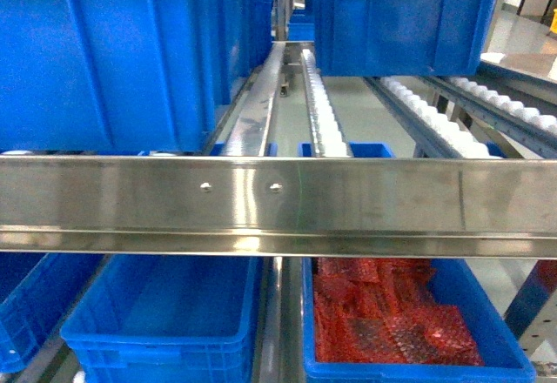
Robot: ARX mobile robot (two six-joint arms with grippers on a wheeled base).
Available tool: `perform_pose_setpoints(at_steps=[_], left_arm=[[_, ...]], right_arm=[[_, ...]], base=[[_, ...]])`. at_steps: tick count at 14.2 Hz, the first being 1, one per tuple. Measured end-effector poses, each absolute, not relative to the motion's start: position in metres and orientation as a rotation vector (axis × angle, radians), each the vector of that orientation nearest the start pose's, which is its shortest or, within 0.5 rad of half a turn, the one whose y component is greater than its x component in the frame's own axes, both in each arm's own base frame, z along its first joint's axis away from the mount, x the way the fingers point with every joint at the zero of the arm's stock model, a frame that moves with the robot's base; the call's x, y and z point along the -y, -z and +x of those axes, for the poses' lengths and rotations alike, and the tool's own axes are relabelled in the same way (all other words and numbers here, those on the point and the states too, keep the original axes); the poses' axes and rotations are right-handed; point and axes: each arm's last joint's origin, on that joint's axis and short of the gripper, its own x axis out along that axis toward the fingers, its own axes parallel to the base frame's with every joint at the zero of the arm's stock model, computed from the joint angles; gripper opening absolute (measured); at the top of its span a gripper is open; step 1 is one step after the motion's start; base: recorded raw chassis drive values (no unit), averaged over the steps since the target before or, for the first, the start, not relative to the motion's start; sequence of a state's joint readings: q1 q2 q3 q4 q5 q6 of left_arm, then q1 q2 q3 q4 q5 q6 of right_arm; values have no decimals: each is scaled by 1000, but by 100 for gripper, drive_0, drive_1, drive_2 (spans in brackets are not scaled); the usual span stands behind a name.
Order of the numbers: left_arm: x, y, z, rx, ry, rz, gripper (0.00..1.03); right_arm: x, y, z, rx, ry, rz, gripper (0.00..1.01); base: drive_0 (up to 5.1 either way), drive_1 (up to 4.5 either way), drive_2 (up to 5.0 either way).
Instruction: Pick blue part to blue bin on bottom shelf
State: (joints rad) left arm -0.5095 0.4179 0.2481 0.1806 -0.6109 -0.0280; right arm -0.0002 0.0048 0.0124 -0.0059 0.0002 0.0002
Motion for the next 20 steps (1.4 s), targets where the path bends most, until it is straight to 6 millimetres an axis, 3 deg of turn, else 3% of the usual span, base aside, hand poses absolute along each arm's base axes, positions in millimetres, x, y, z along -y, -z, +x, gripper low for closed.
perform_pose_setpoints(at_steps=[3,20], left_arm=[[44,-229,115,9,-114,-33,43],[45,-229,115,10,-107,-33,43]], right_arm=[[0,-167,97,4,-4,0,98],[0,-167,97,4,-2,0,98]], base=[[-492,245,245],[0,0,0]])
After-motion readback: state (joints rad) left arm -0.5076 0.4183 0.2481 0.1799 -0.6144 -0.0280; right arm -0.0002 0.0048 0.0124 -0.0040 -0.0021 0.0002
